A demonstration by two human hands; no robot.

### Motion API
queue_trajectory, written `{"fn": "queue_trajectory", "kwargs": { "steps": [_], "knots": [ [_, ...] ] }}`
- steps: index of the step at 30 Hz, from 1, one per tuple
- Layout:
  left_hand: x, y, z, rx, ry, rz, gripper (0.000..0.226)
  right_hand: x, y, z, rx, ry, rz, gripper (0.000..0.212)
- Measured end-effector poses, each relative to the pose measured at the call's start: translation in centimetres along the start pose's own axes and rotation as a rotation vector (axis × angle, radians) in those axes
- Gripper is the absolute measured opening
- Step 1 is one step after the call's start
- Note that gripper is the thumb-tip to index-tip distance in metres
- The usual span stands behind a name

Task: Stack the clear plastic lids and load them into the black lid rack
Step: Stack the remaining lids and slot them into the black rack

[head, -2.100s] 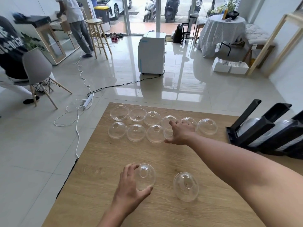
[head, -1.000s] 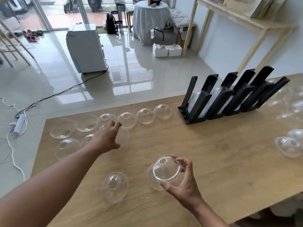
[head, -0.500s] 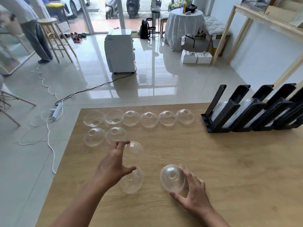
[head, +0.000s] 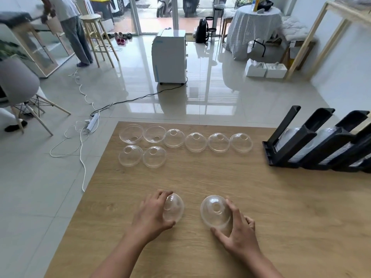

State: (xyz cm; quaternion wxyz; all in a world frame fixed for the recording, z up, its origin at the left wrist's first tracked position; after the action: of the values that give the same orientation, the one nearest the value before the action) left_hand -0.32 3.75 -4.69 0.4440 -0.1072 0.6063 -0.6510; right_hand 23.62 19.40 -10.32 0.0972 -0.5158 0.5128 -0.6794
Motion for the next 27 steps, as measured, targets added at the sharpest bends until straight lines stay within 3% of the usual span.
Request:
{"fn": "queue_trajectory", "kwargs": {
  "steps": [6, 14, 23, 27],
  "knots": [
    [-0.4, 0.0, -0.3, -0.016, -0.037, -0.075, 0.092, 1.5, -0.4, 0.1, -0.016, -0.045, 0.112, 0.099],
    [-0.7, 0.6, 0.5, -0.055, -0.099, -0.104, 0.093, 1.2, 0.5, 0.1, 0.110, -0.010, 0.184, 0.104],
    [-0.1, 1.3, 1.2, -0.096, -0.115, -0.010, 0.110, 1.9, -2.5, -0.7, 0.014, -0.002, 0.058, 0.115],
    [1.0, 1.0, 2.0, -0.119, -0.115, 0.041, 0.113, 2.4, -3.1, -2.7, 0.024, -0.025, 0.112, 0.121]
  ]
}}
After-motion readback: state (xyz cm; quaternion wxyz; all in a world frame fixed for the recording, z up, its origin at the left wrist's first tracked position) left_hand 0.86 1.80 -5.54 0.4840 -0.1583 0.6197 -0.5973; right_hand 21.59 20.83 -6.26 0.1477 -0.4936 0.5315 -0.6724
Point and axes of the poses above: each hand's wrist, its own z-axis away from the middle knuckle, its own y-axis out of the palm, x = y × z, the point moved 5 cm from there along -z, towards the middle knuckle, and after that the axes turned 11 degrees about -y, right-handed, at the moved point
